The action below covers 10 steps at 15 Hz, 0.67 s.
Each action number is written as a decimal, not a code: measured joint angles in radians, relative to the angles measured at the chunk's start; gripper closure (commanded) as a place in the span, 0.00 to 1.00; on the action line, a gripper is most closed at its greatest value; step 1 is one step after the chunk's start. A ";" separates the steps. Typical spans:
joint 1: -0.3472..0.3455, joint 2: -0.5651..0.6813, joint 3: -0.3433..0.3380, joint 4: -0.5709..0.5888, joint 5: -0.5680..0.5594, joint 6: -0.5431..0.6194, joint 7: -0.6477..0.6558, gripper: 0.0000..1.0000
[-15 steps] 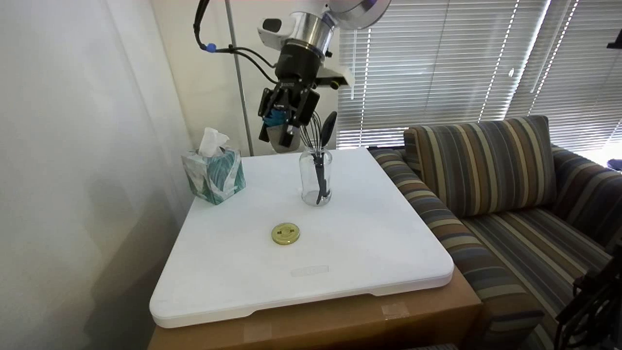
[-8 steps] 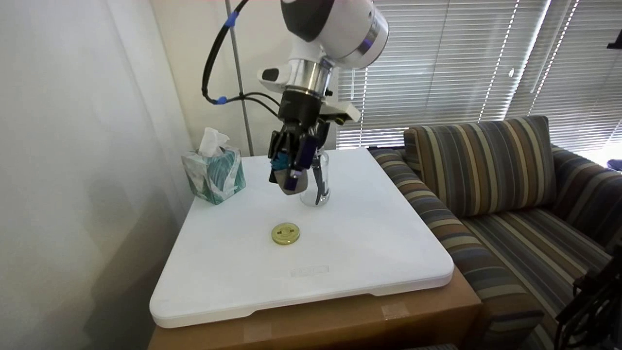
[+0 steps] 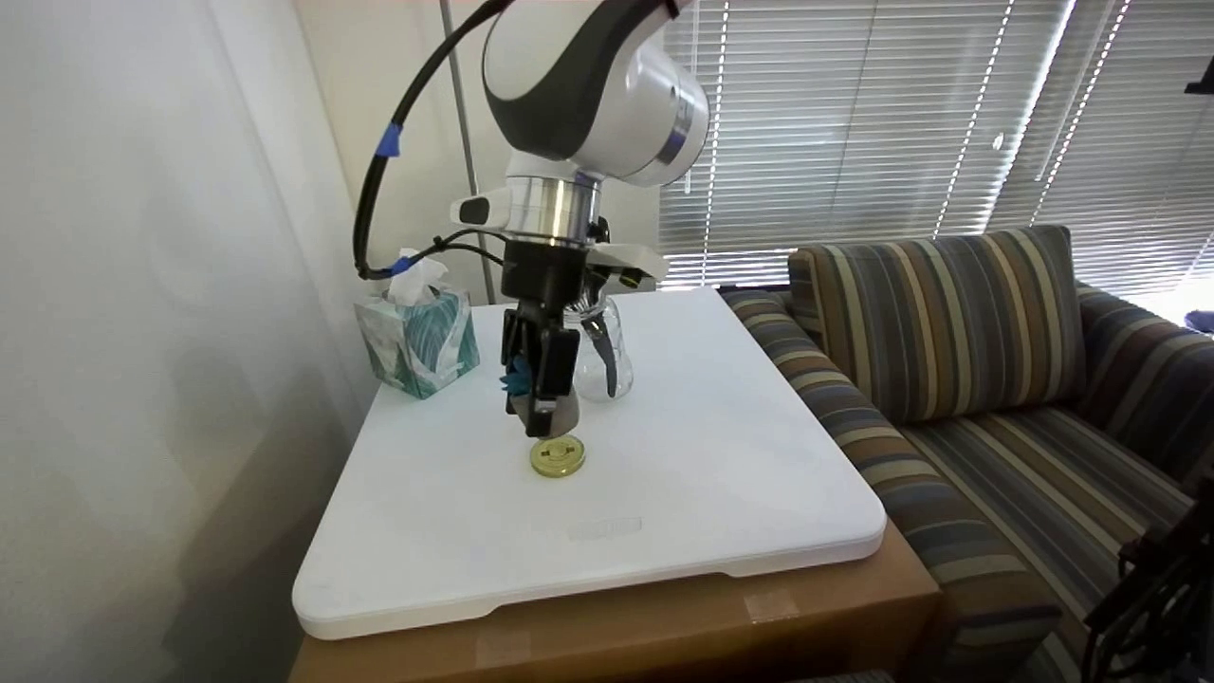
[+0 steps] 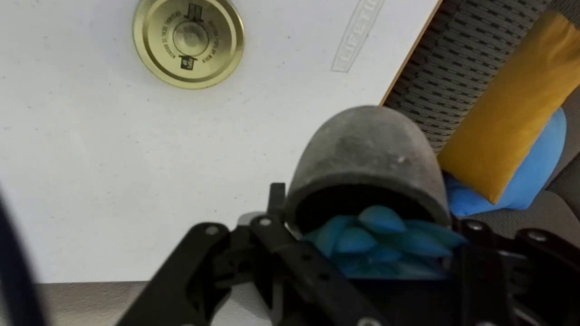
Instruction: Move the flowerpot to the front left of side of the table
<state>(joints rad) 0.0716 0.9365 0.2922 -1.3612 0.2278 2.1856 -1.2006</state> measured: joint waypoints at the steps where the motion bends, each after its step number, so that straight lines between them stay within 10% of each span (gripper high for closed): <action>1: 0.002 0.003 -0.001 0.003 -0.009 0.008 0.015 0.57; 10: -0.022 0.011 -0.044 0.024 -0.046 0.138 0.090 0.57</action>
<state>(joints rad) 0.0499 0.9479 0.2480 -1.3369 0.1817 2.3238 -1.1103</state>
